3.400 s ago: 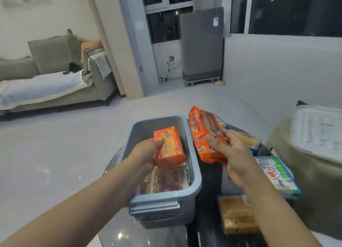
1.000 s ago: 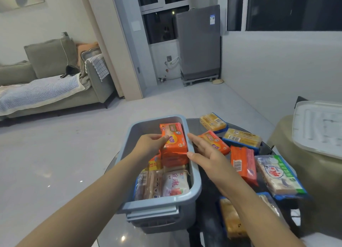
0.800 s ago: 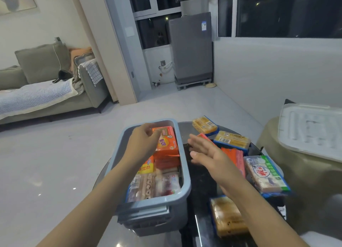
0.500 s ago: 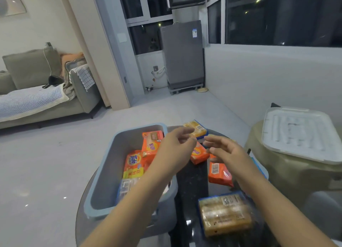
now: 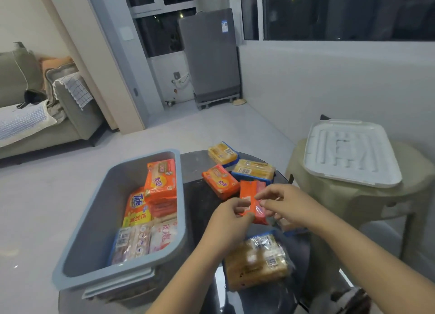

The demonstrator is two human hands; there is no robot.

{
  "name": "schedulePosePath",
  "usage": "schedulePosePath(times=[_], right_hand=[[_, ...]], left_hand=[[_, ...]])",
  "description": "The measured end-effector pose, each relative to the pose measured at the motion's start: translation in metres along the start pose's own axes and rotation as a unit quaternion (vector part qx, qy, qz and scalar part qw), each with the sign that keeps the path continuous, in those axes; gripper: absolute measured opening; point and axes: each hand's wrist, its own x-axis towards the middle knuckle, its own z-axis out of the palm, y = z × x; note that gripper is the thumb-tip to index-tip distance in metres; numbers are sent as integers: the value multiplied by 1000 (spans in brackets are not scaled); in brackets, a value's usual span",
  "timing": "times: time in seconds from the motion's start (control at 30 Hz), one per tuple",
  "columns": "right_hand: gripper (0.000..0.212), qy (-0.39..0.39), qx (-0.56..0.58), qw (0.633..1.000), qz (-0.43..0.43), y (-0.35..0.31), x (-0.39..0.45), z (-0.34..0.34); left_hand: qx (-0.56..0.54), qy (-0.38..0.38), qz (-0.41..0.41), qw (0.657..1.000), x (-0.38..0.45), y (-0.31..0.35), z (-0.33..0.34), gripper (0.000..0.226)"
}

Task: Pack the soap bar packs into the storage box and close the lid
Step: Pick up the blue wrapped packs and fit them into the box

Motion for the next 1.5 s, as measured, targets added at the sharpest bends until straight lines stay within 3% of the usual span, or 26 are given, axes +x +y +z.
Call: schedulePosePath(times=[0.13,0.3,0.53,0.7,0.83,0.97,1.1,1.23,1.4,1.5], right_hand=[[14,-25,-75,997,5,7,0,0],[19,-26,-126,992,11,13,0,5],[16,-8,-131,991,10,15,2,4],[19,-13,-116,993,30,17,0,-2],[27,-39,-1,998,58,13,-1,-7],[34,-23,87,995,39,11,6,-9],[26,41,158,987,-4,4,24,-16],[26,73,225,972,-3,-3,56,-16],[32,54,246,968,-17,-2,98,-14],[36,96,137,986,-20,5,123,-18]], left_hand=[[45,-38,-31,998,1,-15,7,9],[51,-88,-74,992,3,-27,14,14],[-14,-11,-85,996,1,-33,22,13],[-136,61,-80,986,5,-34,17,16],[-213,112,-74,968,10,-26,13,14],[-305,121,-82,941,17,-16,15,11],[-341,118,-58,931,31,-8,14,10],[-384,95,-32,918,52,-6,13,31],[-443,153,-31,883,80,-2,16,42],[-460,221,-41,859,96,-6,16,35]])
